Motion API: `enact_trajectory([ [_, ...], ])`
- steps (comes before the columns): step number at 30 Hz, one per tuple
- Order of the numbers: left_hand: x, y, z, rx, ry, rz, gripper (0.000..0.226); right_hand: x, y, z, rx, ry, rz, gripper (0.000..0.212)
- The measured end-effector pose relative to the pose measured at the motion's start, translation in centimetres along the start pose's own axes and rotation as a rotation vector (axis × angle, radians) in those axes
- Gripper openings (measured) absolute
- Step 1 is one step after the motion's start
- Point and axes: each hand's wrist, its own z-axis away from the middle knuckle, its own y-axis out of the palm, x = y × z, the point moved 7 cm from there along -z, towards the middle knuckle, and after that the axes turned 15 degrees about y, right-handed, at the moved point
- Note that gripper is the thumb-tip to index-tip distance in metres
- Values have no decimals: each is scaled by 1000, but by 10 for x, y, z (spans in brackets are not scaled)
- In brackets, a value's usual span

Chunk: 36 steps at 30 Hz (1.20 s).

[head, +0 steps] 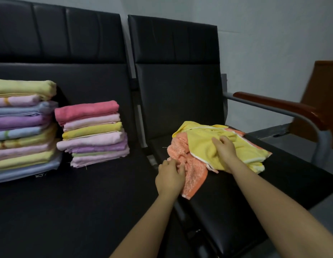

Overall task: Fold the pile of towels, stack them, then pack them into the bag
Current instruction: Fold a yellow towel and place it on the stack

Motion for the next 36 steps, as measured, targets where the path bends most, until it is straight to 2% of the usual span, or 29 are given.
enact_trajectory([
  [2, 0, 1, 0, 0, 3, 5, 34, 10, -19, 3, 11, 32, -229, 30],
  [5, -2, -2, 1, 3, -20, 27, 34, 42, -50, 11, -6, 41, -386, 19],
  [10, -6, -7, 5, 36, -47, 147, 33, 147, -97, 50, 100, -103, -656, 13],
  [13, -7, -12, 6, 75, -56, 333, 32, 213, -110, 91, 224, -177, -780, 10],
  [15, -6, -21, 7, 91, -124, 591, 32, 250, -110, 116, 337, -221, -831, 6],
  [17, -6, -48, 5, -2, -233, 817, 36, 281, -103, 140, 430, -257, -867, 7],
  [20, -16, -122, 5, -293, -308, 1098, 41, 316, -78, 179, 591, -282, -909, 23],
  [22, -24, -179, 10, -410, -261, 1235, 46, 331, -56, 207, 665, -291, -918, 37],
  [24, -26, -232, 18, -445, -215, 1306, 50, 341, -33, 235, 733, -308, -917, 40],
  [26, -14, -278, 26, -509, -120, 1341, 52, 345, -8, 264, 801, -325, -919, 33],
  [28, 4, -310, 35, -515, -42, 1278, 60, 338, 23, 290, 818, -338, -863, 19],
  [30, 28, -322, 48, -454, -31, 1161, 71, 320, 59, 313, 779, -323, -765, 10],
  [32, 52, -320, 63, -380, -45, 1087, 78, 291, 100, 329, 707, -297, -610, 14],
  [34, 68, -316, 81, -336, -48, 1014, 74, 259, 138, 346, 650, -296, -418, 26],
  [36, 86, -309, 100, -345, -92, 1008, 61, 230, 167, 358, 665, -282, -344, 25],
])
